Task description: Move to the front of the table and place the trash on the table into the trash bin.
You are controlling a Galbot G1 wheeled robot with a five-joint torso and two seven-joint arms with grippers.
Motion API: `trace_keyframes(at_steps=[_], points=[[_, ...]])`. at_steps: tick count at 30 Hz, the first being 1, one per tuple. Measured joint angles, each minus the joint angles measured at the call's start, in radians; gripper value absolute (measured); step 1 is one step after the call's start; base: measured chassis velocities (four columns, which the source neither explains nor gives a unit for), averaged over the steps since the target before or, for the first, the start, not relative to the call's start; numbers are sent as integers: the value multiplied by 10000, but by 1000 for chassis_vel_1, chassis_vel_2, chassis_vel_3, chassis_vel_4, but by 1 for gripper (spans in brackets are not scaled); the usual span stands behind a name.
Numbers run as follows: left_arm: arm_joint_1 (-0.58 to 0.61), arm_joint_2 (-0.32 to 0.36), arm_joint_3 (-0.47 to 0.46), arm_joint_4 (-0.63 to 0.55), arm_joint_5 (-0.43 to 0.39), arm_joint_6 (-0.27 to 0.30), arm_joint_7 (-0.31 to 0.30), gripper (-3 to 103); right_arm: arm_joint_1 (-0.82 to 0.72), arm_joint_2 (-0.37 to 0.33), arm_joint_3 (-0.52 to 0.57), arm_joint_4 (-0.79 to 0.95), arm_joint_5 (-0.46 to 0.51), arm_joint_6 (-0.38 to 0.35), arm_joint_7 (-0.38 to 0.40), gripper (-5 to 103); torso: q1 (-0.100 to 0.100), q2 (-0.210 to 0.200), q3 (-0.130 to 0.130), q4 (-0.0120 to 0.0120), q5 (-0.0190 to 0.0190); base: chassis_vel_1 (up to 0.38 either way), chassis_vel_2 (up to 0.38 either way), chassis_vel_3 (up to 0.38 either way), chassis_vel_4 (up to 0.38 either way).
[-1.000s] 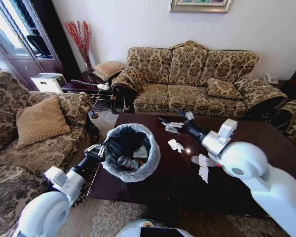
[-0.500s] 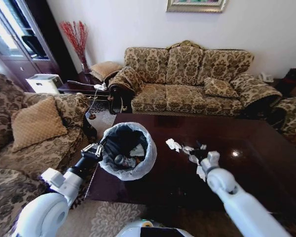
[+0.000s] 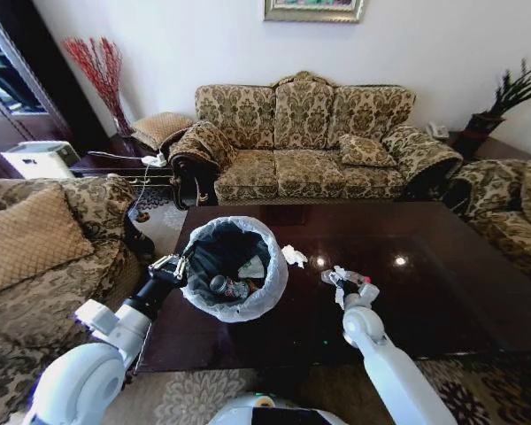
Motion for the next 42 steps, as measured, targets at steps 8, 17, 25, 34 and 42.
trace_keyframes(at_steps=[8,17,25,34,42], points=[[-28,-28,60,26,0,-3,14,3,748,242,-5,-635,1342,-96,1124,100,0,-1,1,-1,5,0,0,0,0],[-27,-25,57,58,0,-20,19,3,1019,99,-43,-989,1735,-126,1142,92,0,-1,1,-1,5,0,0,0,0],[-94,48,46,69,-19,-27,20,3,996,96,-101,-1064,1511,-80,893,69,0,0,0,-1,5,0,0,0,0],[-92,50,17,71,-21,-75,27,3,802,10,-140,-942,627,80,216,51,0,0,0,-1,1,0,0,0,0],[-81,53,22,55,-24,-91,21,3,807,-650,-203,439,-800,253,-671,28,1,-1,2,-2,8,0,0,0,0]])
